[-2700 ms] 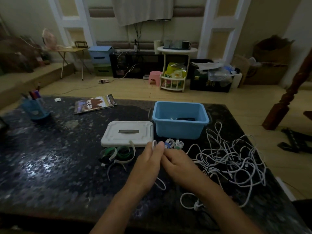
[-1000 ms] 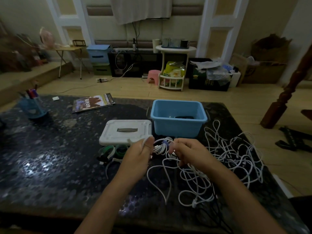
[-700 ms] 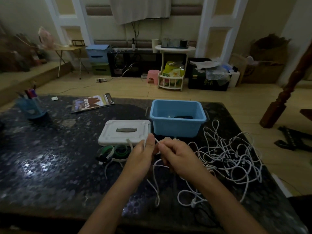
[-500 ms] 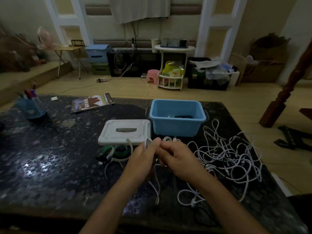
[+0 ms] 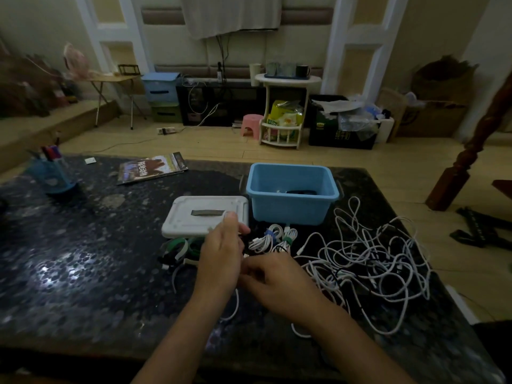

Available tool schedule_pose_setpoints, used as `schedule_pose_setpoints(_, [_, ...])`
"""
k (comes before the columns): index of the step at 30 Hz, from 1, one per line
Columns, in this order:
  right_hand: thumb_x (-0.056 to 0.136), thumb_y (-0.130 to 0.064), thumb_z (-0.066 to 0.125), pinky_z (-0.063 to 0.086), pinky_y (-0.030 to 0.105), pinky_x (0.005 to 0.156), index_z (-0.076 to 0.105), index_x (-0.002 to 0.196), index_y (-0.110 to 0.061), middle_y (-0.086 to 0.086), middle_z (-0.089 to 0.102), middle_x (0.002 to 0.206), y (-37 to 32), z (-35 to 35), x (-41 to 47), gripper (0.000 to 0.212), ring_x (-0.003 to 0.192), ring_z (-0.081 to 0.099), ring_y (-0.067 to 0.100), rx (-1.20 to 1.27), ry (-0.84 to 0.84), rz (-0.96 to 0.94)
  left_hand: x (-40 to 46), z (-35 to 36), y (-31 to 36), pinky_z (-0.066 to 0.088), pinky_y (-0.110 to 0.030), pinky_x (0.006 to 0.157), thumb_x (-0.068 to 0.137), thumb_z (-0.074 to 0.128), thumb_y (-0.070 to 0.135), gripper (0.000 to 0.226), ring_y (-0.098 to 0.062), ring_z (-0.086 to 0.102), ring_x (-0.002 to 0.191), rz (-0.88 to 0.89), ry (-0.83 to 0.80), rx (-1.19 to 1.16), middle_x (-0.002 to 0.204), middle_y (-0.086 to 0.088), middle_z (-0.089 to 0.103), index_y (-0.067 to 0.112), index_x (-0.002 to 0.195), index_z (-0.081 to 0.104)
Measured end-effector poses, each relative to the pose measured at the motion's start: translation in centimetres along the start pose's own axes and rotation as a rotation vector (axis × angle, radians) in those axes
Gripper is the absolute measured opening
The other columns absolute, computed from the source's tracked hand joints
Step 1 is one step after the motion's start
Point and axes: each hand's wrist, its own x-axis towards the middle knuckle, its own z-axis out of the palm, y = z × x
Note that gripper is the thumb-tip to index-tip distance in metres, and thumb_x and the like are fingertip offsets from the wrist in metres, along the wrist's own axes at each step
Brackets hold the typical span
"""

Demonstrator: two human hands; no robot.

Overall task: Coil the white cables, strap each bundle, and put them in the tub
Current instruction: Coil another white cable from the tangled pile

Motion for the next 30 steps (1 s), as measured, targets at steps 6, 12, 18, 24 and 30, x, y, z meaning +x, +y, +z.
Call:
schedule_pose_setpoints(6, [0.094, -0.051, 0.060, 0.043, 0.034, 0.060, 0.069, 0.074, -0.021, -0.002, 0.059, 0.061, 0.6, -0.2, 0.1, 0.037, 0.057, 0.054, 0.011, -0.066, -0.100, 0.064, -0.7, -0.2, 1.0, 0.023, -0.025, 0.040, 0.100, 0.032, 0.057, 0.066, -0.015, 0.026, 0.041, -0.078, -0.056, -0.319, 0.050, 0.000, 0.030, -0.001, 0.090, 0.062])
schedule_pose_setpoints(12, [0.092, -0.042, 0.065, 0.045, 0.030, 0.074, 0.067, 0.086, -0.022, -0.008, 0.060, 0.087, 2.5, -2.2, 0.1, 0.021, 0.081, 0.054, 0.008, -0.238, -0.092, 0.064, 0.3, -1.8, 1.1, 0.016, -0.020, 0.039, 0.099, 0.045, 0.045, 0.048, -0.009, 0.019, 0.038, -0.162, -0.212, -0.237, 0.049, 0.003, 0.028, 0.002, 0.096, 0.065])
schedule_pose_setpoints(18, [0.085, -0.049, 0.059, 0.029, 0.027, 0.118, 0.052, 0.073, -0.032, -0.012, 0.061, 0.079, 2.8, -2.9, 0.1, 0.022, 0.086, 0.059, 0.006, -0.250, 0.151, -0.042, 0.3, -2.7, 1.7, 0.024, -0.020, 0.038, 0.103, 0.035, 0.048, 0.054, -0.012, 0.034, 0.039, -0.121, -0.256, -0.207, 0.074, -0.009, 0.070, 0.007, 0.102, 0.070])
schedule_pose_setpoints(24, [0.077, -0.056, 0.075, 0.045, 0.027, 0.057, 0.056, 0.069, -0.032, -0.018, 0.051, 0.056, 2.4, -3.5, -0.1, 0.032, 0.058, 0.053, 0.003, -0.227, 0.233, 0.017, -0.1, -2.2, 1.8, 0.038, -0.021, 0.048, 0.103, 0.030, 0.049, 0.056, -0.005, 0.048, 0.046, -0.054, -0.267, 0.133, 0.069, 0.002, 0.075, 0.014, 0.093, 0.072])
schedule_pose_setpoints(30, [0.078, -0.042, 0.080, 0.035, 0.015, 0.052, 0.054, 0.058, -0.025, -0.012, 0.054, 0.051, 2.5, -3.2, 0.2, 0.038, 0.053, 0.052, 0.004, -0.062, 0.184, 0.045, 0.1, -1.7, 0.9, 0.044, -0.014, 0.057, 0.103, 0.037, 0.044, 0.049, 0.006, 0.059, 0.056, 0.025, -0.308, 0.307, 0.070, 0.003, 0.072, 0.019, 0.088, 0.077])
